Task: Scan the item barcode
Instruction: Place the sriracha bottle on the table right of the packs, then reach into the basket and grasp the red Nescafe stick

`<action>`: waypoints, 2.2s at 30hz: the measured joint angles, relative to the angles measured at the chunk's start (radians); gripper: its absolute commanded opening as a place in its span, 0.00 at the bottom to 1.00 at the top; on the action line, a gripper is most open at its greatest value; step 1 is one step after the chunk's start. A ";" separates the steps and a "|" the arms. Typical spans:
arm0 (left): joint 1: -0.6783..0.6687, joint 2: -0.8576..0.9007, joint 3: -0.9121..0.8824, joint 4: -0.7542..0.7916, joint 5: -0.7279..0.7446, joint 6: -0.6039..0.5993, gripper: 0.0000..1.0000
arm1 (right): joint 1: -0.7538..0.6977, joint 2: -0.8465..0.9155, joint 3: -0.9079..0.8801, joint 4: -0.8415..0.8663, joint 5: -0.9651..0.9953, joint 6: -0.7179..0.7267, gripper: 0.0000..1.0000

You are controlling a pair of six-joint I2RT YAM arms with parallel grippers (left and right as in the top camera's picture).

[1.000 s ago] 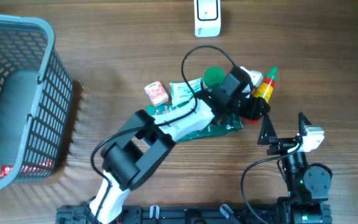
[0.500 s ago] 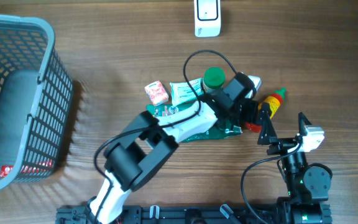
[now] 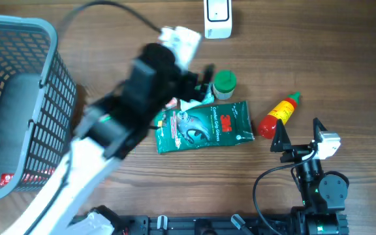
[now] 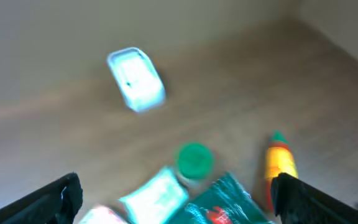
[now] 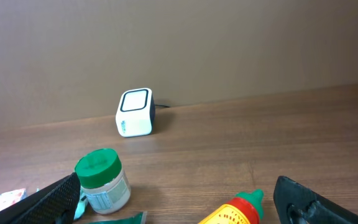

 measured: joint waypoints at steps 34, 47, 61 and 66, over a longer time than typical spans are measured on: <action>1.530 0.386 -0.042 -0.628 -0.113 -0.924 1.00 | 0.000 0.000 0.000 0.000 0.000 0.000 1.00; 1.530 0.360 -0.428 -0.129 -0.146 -0.919 0.33 | 0.000 0.000 0.000 0.000 0.000 0.000 1.00; 1.527 0.229 -0.395 -0.142 -0.018 -0.845 0.04 | 0.000 0.000 0.000 0.000 0.000 0.000 1.00; 1.527 -0.038 -0.119 -0.103 0.103 -0.832 0.04 | 0.000 0.000 0.000 0.000 0.000 0.000 1.00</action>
